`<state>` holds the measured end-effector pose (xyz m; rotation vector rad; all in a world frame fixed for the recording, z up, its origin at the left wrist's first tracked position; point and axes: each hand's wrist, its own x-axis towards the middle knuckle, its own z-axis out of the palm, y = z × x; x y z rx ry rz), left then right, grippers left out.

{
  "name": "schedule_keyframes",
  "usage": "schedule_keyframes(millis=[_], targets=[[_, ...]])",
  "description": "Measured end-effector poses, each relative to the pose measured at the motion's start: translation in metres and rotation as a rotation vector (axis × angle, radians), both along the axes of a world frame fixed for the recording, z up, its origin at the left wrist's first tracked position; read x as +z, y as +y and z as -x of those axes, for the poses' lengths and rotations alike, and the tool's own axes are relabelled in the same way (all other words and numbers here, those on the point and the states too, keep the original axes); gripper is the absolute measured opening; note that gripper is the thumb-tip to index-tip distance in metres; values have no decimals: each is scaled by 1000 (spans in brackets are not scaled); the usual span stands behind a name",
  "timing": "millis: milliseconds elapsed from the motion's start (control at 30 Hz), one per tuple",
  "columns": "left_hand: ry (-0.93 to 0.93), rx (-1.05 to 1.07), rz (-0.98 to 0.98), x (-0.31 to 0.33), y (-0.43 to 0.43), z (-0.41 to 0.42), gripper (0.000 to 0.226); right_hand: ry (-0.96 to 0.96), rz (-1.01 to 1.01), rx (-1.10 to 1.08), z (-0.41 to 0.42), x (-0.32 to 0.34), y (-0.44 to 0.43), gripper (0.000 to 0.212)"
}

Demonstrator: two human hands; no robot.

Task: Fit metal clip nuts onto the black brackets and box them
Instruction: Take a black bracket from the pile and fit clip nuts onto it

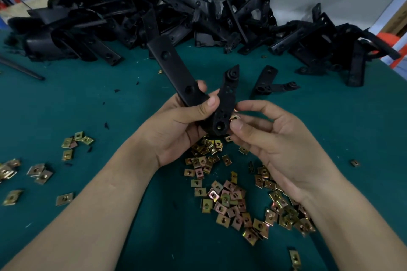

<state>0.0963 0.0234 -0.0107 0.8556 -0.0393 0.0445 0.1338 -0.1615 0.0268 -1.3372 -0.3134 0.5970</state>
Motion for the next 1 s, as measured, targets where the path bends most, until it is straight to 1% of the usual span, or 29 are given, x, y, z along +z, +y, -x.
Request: schedule_keyframes(millis=[67, 167, 333, 467, 600, 667, 733, 767, 800, 867, 900, 933, 1000], targets=[[-12, -12, -14, 0, 1, 1, 27, 20, 12, 10, 0, 0, -1, 40], [-35, -59, -51, 1, 1, 1, 30, 45, 23, 82, -1, 2, -4, 42], [-20, -104, -103, -1, 1, 2, 29, -36, 126, 120, -3, 4, -9, 51], [-57, -155, -137, 1, -1, 3, 28, -65, 175, 132, -4, 3, -10, 54], [-88, -91, -239, 1, -6, 1, 33, 33, 106, 133, 0, -5, -4, 63], [-97, -51, -260, 0, -7, 1, 34, 66, 66, 126, 1, -6, -2, 58], [-90, -22, -225, 0, -7, 1, 31, 29, 80, 91, -2, -2, -3, 54], [-85, -3, -191, 1, -7, 0, 29, -33, 126, 59, -6, 0, -7, 52], [-82, 21, -145, 2, -5, 0, 27, -139, 211, 12, -12, 3, -13, 48], [-71, 79, -23, 4, -1, 0, 23, -419, 458, -63, -25, 10, -31, 35], [-57, 104, 35, 4, 0, 0, 21, -520, 574, -33, -31, 15, -42, 29], [-40, 128, 89, 5, 1, 0, 20, -573, 679, 61, -36, 19, -53, 29], [-6, 169, 165, 5, 2, -1, 23, -585, 861, 327, -40, 26, -69, 39]])
